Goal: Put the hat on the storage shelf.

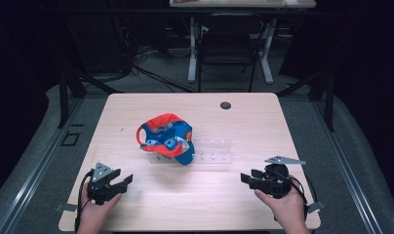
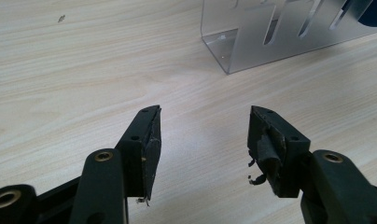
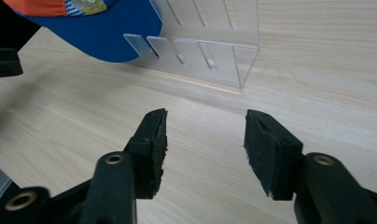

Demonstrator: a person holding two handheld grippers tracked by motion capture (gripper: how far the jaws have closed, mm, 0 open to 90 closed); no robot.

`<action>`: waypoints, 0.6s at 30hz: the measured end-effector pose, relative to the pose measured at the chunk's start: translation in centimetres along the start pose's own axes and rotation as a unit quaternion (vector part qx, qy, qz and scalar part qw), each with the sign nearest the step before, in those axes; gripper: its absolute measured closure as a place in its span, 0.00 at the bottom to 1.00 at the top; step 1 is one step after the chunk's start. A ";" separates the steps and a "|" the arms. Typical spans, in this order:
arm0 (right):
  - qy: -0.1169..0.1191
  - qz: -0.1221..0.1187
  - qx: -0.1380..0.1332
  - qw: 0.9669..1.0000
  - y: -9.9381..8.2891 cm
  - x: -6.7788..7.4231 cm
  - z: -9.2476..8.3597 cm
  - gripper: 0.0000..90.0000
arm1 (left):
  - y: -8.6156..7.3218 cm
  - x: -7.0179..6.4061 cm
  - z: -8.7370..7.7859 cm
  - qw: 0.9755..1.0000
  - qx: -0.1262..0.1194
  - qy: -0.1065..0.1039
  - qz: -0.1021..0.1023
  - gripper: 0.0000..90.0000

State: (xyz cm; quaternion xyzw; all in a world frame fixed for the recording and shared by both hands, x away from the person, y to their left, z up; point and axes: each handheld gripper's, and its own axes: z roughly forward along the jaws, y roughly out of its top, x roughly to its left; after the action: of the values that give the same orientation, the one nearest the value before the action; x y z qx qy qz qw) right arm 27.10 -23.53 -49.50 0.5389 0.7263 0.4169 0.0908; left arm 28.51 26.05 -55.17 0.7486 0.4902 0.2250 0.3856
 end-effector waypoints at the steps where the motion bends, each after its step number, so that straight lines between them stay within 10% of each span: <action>1: 0.002 0.000 -0.002 1.000 -0.2 -0.1 0.1 0.50 | 0.0 0.0 0.0 1.000 0.001 -0.001 0.000 0.50; 18: -0.015 -0.013 -0.034 0.999 -3.4 -1.6 1.8 0.45 | -0.4 -0.5 0.6 1.000 0.009 -0.013 0.003 0.48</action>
State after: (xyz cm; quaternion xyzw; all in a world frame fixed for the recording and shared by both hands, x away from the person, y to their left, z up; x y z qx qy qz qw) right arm 26.35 -24.26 -53.52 0.5322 0.7173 0.4321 0.1251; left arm 28.57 25.48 -55.81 0.7565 0.4847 0.2118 0.3845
